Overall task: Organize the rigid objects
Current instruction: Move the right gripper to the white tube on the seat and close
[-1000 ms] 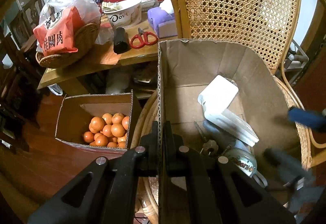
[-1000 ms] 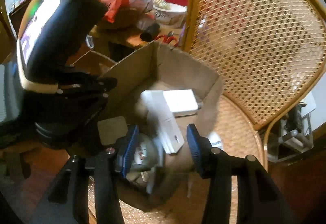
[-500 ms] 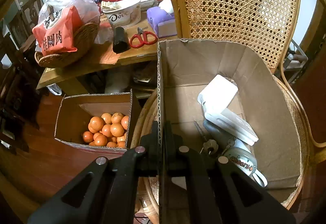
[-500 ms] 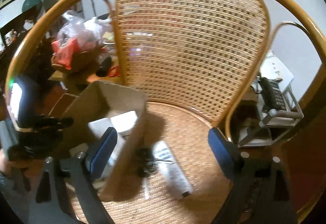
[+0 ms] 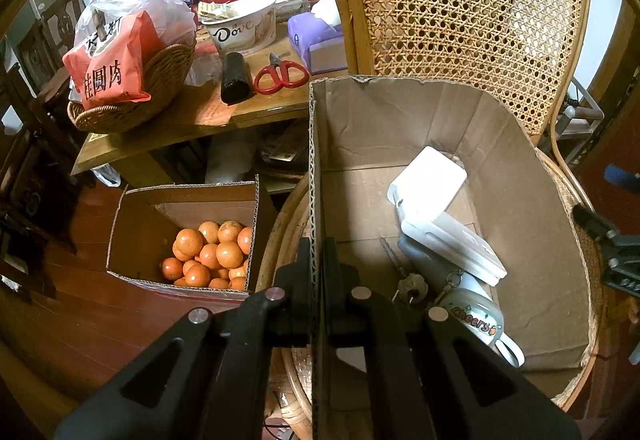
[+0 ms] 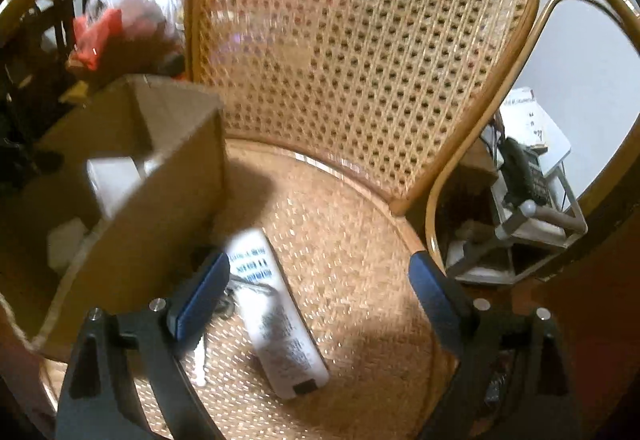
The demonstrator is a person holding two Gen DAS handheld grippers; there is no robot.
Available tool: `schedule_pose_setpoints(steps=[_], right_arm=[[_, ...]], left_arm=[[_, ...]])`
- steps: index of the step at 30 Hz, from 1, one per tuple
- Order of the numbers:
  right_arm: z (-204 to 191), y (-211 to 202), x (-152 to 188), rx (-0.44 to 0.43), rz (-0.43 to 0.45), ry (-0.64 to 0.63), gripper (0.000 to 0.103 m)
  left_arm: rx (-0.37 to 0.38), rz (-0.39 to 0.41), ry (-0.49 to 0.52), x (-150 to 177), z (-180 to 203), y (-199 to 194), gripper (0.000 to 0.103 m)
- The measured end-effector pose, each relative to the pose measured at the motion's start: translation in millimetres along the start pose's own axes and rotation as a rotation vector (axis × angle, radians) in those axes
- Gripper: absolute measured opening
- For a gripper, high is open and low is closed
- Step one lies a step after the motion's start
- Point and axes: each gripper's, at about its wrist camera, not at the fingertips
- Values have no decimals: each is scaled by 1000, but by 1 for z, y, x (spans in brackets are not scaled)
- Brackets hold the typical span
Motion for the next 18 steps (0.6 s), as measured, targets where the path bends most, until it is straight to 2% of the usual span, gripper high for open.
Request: schedule_pose_setpoints(steps=[8,14,18], right_arm=[[0,24,15,-70,-82,31,96],[-14,38,24,-58,-134,-25,96],[-16,47,27,-49,-134,4,96]], left_arm=[[0,-2,-2,1,1,0,3],[-1,-5,1,1,0,2,3],[-1,-6,0,1,0,2,3]])
Point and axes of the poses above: each gripper's, at about its wrist camera, not at the fingertips, and y roughly the way its jaws point, z to its right, x to its underside, and after that the axes turned 6 degrees about -y, right-handed
